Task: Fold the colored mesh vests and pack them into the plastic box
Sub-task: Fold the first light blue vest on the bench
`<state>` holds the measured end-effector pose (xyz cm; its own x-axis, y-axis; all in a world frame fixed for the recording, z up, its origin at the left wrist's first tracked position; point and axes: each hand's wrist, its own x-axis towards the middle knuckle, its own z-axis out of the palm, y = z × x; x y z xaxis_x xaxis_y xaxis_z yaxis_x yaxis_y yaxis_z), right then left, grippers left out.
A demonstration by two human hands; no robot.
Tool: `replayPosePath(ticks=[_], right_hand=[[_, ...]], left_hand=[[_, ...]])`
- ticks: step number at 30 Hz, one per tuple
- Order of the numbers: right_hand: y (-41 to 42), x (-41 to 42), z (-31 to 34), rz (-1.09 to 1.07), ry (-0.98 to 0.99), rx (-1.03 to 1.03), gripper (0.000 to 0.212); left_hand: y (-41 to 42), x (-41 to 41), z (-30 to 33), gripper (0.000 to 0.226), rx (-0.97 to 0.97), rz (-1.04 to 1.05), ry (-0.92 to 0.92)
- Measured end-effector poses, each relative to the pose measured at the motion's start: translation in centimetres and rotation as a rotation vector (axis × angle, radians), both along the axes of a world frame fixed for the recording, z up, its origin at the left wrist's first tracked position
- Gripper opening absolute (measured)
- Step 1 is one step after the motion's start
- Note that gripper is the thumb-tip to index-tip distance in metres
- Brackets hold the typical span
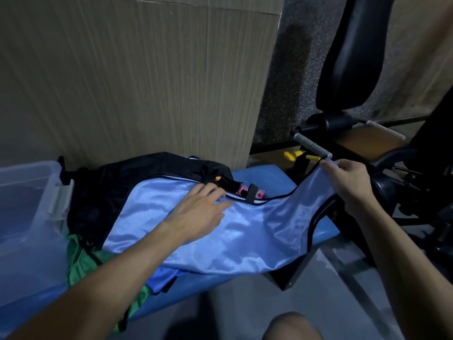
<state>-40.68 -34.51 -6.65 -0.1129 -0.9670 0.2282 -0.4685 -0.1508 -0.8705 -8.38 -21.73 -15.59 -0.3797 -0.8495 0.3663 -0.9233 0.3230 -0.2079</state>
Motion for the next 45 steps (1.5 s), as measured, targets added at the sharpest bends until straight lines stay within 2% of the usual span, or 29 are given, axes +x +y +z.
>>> replayPosePath(ticks=[3,5,9,12,14,16,19,21,24,26,28,31,32,35,39,42,45], right_hand=[[0.7,1.1,1.3,0.017,0.006,-0.009,0.039],[1.3,1.9,2.1,0.033,0.013,-0.006,0.036],[2.8,5.1,3.8,0.124,-0.036,-0.025,0.034],[4.3,8.8,5.1,0.202,-0.099,-0.051,0.034],[5.5,11.4,5.5,0.275,-0.134,-0.054,0.033],[6.8,14.3,5.4,0.333,-0.113,-0.031,0.034],[8.8,19.2,4.2,0.398,-0.070,-0.009,0.034],[9.8,22.4,2.9,0.415,-0.043,0.007,0.033],[11.3,26.7,1.1,0.455,0.004,0.023,0.033],[12.1,29.0,-0.1,0.490,0.051,0.030,0.032],[12.6,30.7,-1.4,0.522,0.098,0.054,0.026],[12.9,31.8,-3.4,0.658,0.091,0.119,0.009],[12.9,31.8,-3.9,0.707,0.082,0.124,0.003],[12.5,30.9,-4.5,0.809,0.028,0.103,0.015],[11.8,29.2,-5.4,0.848,-0.053,0.049,0.021],[11.3,27.2,-6.3,0.733,0.057,-0.127,0.018],[9.8,24.5,-6.4,0.594,0.306,-0.393,0.021]], left_hand=[[0.0,0.0,0.5,0.043,0.011,0.122,-0.055],[-0.3,0.3,1.0,0.046,0.006,0.162,-0.008],[0.9,0.9,1.3,0.043,0.010,0.069,0.134],[2.1,2.3,1.6,0.054,-0.017,0.177,0.160],[2.2,3.6,1.9,0.052,0.053,0.234,0.237],[2.5,4.6,2.3,0.045,0.066,0.166,0.348],[4.2,5.8,2.4,0.028,-0.083,0.098,0.524],[5.5,6.9,2.1,0.020,-0.146,0.189,0.776],[6.6,8.4,1.9,0.029,-0.084,0.293,1.392],[7.0,9.1,2.2,0.030,-0.079,0.341,1.631],[6.9,9.7,2.4,0.029,0.012,0.371,1.793],[6.9,10.9,1.9,0.049,0.114,0.385,1.767],[6.8,11.2,1.6,0.048,0.124,0.392,1.746],[6.3,11.3,1.2,0.023,0.131,0.371,1.653],[5.8,11.1,1.0,0.010,0.103,0.424,1.504],[5.6,11.0,0.7,0.013,0.036,0.494,1.372],[5.4,11.3,0.3,0.010,0.009,0.499,1.329]])
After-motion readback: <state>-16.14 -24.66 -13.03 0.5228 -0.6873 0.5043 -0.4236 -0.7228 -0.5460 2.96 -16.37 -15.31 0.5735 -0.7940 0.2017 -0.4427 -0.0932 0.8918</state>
